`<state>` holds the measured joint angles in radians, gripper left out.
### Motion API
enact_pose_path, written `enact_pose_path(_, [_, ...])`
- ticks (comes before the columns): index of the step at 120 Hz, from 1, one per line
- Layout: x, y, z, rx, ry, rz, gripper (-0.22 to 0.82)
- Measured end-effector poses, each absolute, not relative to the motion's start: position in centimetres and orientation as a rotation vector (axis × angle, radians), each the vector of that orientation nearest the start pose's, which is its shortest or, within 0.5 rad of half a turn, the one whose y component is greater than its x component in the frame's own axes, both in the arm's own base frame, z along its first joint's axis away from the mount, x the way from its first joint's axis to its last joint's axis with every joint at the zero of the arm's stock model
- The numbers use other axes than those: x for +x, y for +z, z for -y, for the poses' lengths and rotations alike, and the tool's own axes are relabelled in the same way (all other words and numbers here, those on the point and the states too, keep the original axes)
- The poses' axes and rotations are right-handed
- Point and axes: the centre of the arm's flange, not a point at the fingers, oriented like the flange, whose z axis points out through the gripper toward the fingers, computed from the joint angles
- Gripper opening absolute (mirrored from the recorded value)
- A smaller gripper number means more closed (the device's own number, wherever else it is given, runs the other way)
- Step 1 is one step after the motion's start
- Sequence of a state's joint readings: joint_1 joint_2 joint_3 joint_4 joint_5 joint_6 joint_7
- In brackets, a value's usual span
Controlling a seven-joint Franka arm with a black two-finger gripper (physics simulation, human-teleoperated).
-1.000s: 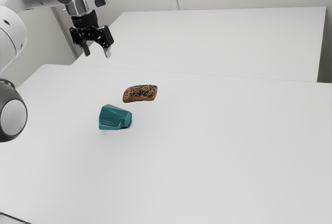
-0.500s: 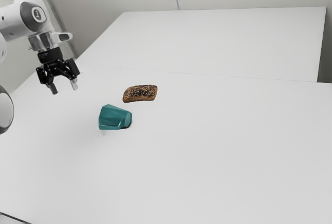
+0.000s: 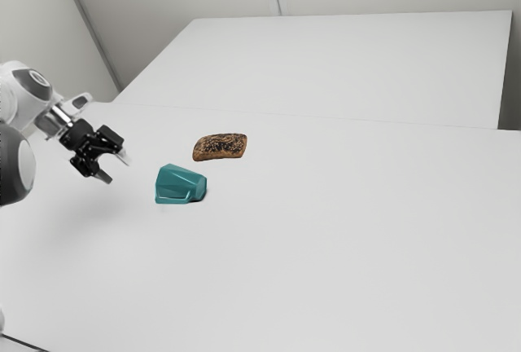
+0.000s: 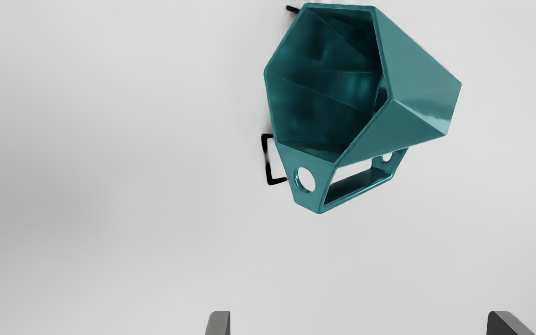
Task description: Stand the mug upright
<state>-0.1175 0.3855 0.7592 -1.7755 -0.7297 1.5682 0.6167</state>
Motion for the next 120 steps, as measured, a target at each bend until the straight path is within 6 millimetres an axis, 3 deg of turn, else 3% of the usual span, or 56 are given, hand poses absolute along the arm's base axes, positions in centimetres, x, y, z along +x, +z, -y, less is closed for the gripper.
enact_pose_path(42, [55.4,31.0,-25.8,2.388,0.074,-0.217,0.6])
enact_pose_path(79, [56.1,29.4,-24.7,2.281,0.216,-0.158,0.6])
enact_pose_path(120, [56.4,27.9,-22.2,2.187,0.263,-0.09,0.6])
